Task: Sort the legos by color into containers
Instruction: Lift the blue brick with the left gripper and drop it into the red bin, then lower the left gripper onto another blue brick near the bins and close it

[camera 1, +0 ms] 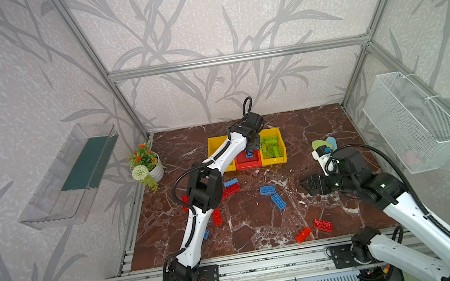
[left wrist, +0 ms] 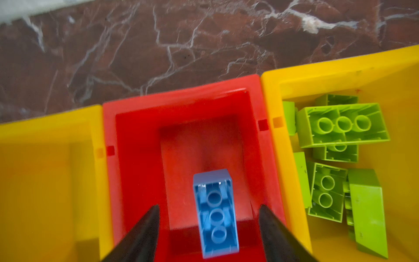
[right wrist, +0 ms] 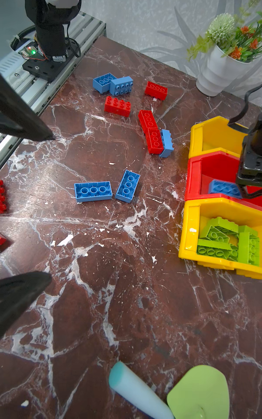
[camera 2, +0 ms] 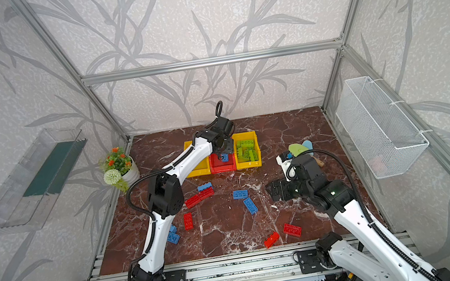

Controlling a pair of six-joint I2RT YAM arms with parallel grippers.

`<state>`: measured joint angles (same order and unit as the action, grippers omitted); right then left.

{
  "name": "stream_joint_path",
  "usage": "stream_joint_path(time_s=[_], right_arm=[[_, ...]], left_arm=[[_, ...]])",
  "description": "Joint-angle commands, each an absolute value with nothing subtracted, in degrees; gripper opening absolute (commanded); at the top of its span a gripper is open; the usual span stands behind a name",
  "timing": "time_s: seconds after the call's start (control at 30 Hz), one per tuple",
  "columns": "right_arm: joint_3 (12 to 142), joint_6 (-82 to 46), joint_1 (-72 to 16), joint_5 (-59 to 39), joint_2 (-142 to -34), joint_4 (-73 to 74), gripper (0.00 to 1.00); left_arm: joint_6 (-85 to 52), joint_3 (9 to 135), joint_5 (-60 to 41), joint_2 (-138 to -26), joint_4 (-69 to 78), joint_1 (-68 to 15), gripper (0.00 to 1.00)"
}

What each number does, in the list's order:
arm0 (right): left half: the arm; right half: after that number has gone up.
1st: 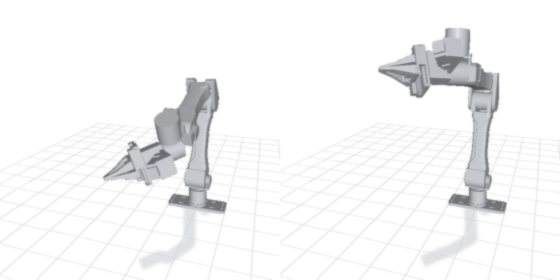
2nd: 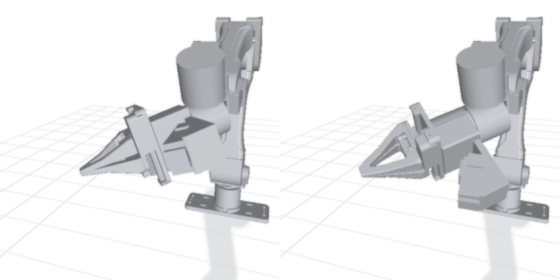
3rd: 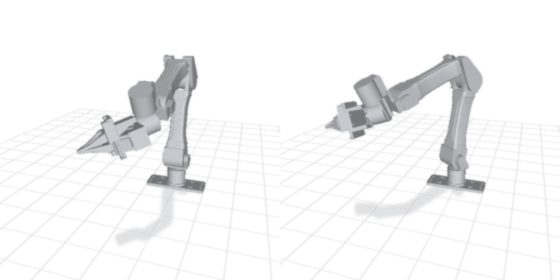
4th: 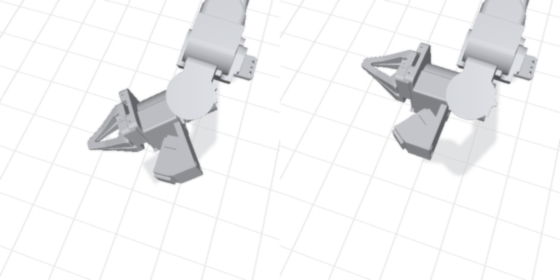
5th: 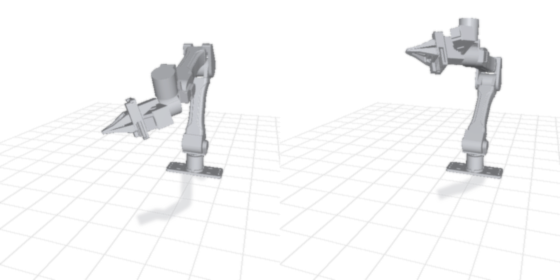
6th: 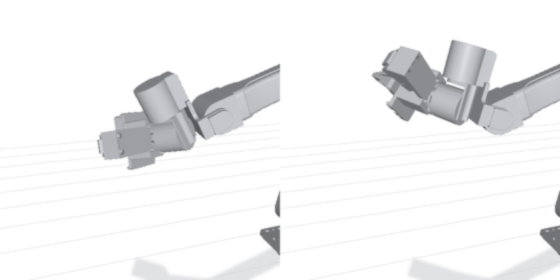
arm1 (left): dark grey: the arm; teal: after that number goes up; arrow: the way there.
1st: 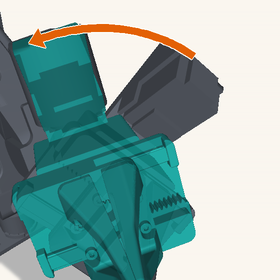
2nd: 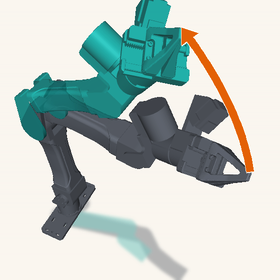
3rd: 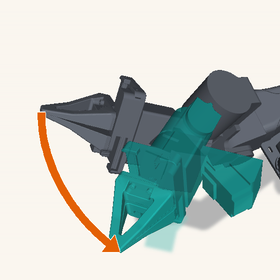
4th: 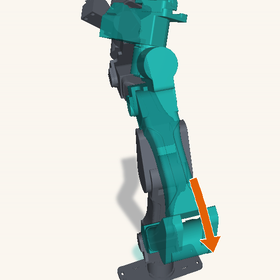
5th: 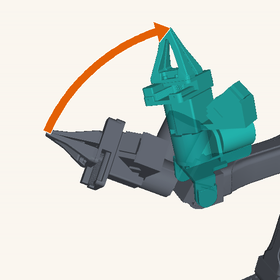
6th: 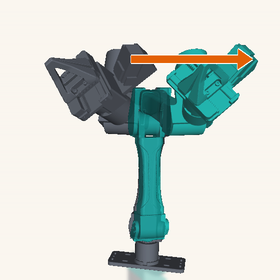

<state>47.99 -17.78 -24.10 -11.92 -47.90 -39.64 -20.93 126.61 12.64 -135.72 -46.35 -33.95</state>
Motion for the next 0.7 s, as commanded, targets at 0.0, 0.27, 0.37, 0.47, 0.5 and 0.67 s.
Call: stream_joint_path(time_s=[0.0,0.27,0.37,0.47,0.5,0.67], right_arm=[[50.18,-16.58,-23.99,-11.30,-49.01,-39.92,0.91],[49.18,-17.86,-24.08,-13.02,-50.65,-37.36,0.94],[49.43,-17.69,-24.13,-12.79,-50.62,-37.44,0.95],[49.74,-17.49,-24.35,-12.80,-50.87,-37.59,0.97],[49.81,-17.49,-24.55,-12.80,-51.06,-37.47,0.97],[49.57,-18.41,-27.46,-12.24,-52.68,-36.37,0.97]], left_arm=[[-20.33,128.57,9.64,-134.91,-48.90,-34.06,0.95],[-24.38,110.30,9.48,-119.79,-40.78,-34.17,0.96],[-26.46,97.89,11.58,-110.29,-36.32,-34.12,0.97],[-28.34,86.04,14.00,-101.59,-34.69,-34.05,0.99],[-28.87,83.02,14.67,-99.28,-34.80,-34.06,0.99],[-31.13,68.08,15.64,-88.92,-35.62,-34.02,0.99]])
